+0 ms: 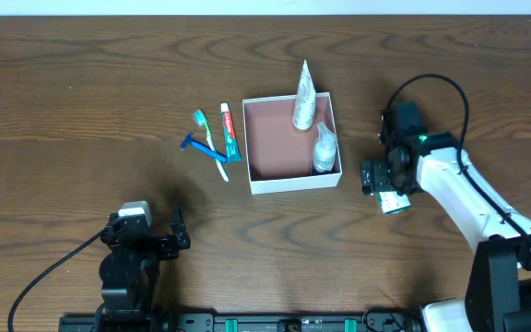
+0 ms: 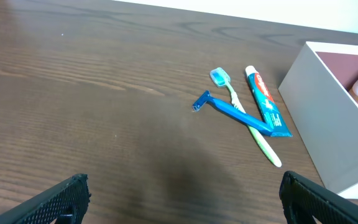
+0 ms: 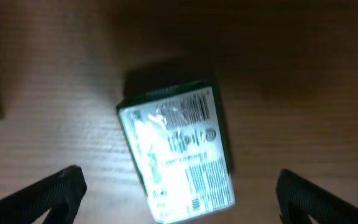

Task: Pack container
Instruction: 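Move the right gripper to the green Dettol soap box and grasp it, then place the soap box into the box and release it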

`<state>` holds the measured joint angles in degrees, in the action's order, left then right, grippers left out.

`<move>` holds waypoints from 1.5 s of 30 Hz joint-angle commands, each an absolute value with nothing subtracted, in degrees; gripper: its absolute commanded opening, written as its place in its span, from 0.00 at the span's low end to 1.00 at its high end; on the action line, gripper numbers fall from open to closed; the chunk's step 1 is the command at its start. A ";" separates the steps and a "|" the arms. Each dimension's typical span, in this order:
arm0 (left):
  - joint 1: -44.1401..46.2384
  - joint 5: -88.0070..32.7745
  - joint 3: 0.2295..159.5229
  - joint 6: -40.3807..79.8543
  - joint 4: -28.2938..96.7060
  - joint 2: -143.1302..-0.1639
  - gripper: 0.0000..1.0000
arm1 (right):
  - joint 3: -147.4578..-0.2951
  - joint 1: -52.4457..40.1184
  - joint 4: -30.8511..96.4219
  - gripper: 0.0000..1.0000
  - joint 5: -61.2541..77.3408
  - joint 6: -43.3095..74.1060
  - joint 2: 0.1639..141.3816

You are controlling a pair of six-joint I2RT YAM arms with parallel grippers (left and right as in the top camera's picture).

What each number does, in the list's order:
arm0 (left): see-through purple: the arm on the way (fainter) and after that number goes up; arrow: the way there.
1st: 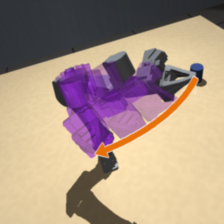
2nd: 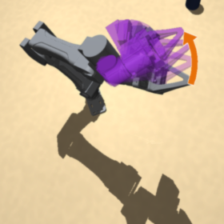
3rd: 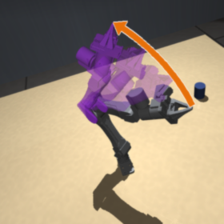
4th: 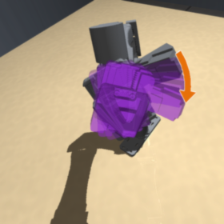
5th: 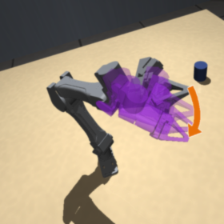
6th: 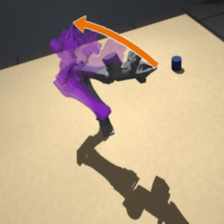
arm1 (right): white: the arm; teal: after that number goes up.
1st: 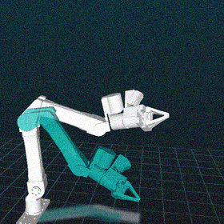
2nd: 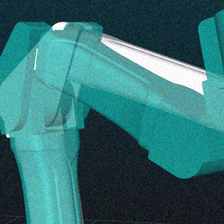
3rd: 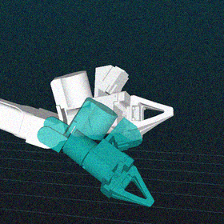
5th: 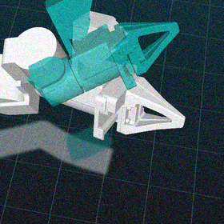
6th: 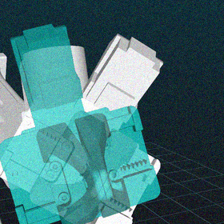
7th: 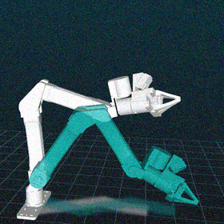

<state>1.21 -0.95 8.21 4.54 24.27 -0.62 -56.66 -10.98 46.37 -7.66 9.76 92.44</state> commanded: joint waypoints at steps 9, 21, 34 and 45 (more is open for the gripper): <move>0.93 -0.89 7.18 5.02 24.56 -0.23 0.98 | -53.67 -10.39 40.53 0.84 -8.56 8.97 98.15; 0.93 -0.91 7.18 5.02 24.56 -0.23 0.98 | -54.54 -10.46 42.63 0.35 -8.47 10.70 100.31; 0.93 -0.89 7.18 5.02 24.56 -0.23 0.98 | -60.20 -11.88 55.86 0.24 0.91 13.28 88.38; 0.93 -0.89 7.18 5.02 24.56 -0.23 0.98 | -73.80 -26.81 61.95 0.18 8.88 18.63 76.25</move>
<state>1.21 -0.95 8.21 4.54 24.27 -0.62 -70.28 -22.61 61.76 5.69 14.20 77.30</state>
